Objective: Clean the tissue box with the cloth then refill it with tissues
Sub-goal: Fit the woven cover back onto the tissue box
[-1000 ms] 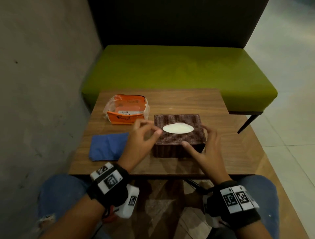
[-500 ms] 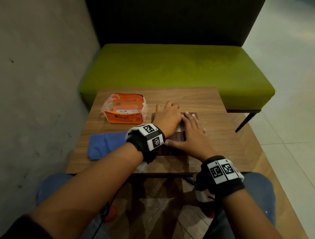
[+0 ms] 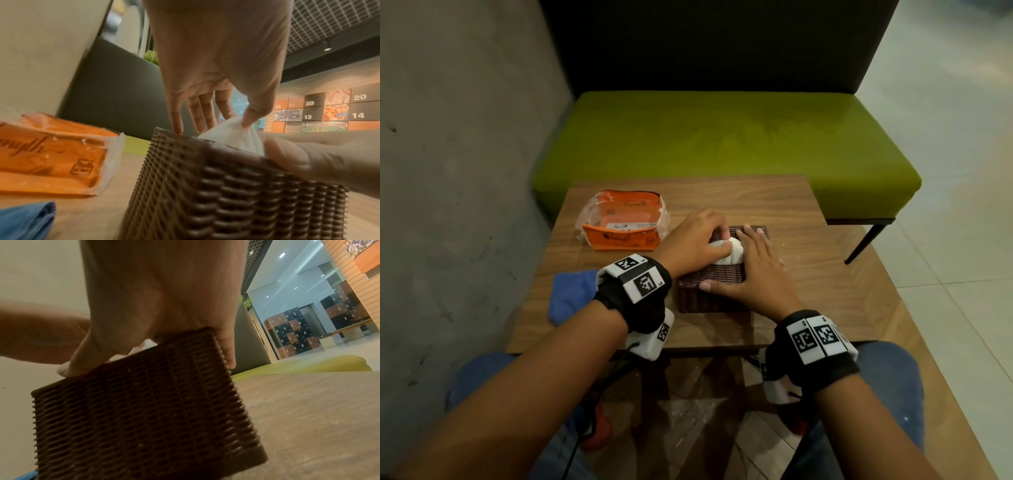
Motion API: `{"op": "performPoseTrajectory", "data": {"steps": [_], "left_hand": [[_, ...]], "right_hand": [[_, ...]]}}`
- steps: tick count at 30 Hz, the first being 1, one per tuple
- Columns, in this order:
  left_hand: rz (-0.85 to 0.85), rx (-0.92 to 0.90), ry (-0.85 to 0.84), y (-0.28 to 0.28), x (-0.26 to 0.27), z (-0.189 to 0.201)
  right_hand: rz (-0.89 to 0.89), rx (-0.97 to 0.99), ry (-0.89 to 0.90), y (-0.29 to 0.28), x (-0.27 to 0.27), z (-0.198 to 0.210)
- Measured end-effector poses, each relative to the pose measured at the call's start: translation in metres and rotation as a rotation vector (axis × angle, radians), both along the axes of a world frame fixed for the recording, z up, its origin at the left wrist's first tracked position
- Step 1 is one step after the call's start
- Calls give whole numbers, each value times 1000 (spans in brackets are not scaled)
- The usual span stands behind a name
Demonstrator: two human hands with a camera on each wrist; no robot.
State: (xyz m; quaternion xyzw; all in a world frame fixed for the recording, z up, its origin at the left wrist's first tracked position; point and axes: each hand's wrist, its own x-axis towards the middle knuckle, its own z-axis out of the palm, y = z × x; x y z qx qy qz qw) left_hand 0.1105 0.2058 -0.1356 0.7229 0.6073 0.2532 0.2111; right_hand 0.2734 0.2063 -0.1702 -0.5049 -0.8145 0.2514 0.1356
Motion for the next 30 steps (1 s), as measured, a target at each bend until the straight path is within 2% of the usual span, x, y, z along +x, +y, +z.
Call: {"op": "performPoseTrajectory", "data": {"steps": [2, 4, 7, 9, 12, 15, 19, 30], "left_hand": [[16, 15, -63, -5, -1, -2], [138, 111, -201, -19, -2, -2], [355, 343, -357, -53, 0, -10], [412, 401, -318, -79, 5, -21], [379, 329, -137, -107, 14, -43], [343, 330, 7, -111, 18, -58], [352, 373, 25, -94, 11, -60], [364, 330, 49, -33, -10, -45]], "right_hand": [[3, 7, 10, -1, 0, 1], [7, -32, 70, 0, 1, 2], [-69, -162, 367, 2, 9, 2], [-122, -87, 451, -2, 18, -2], [-185, 138, 396, -18, 26, -9], [-160, 247, 339, -27, 26, -13], [-171, 242, 332, -19, 19, -13], [-178, 163, 335, 44, -14, -7]]}}
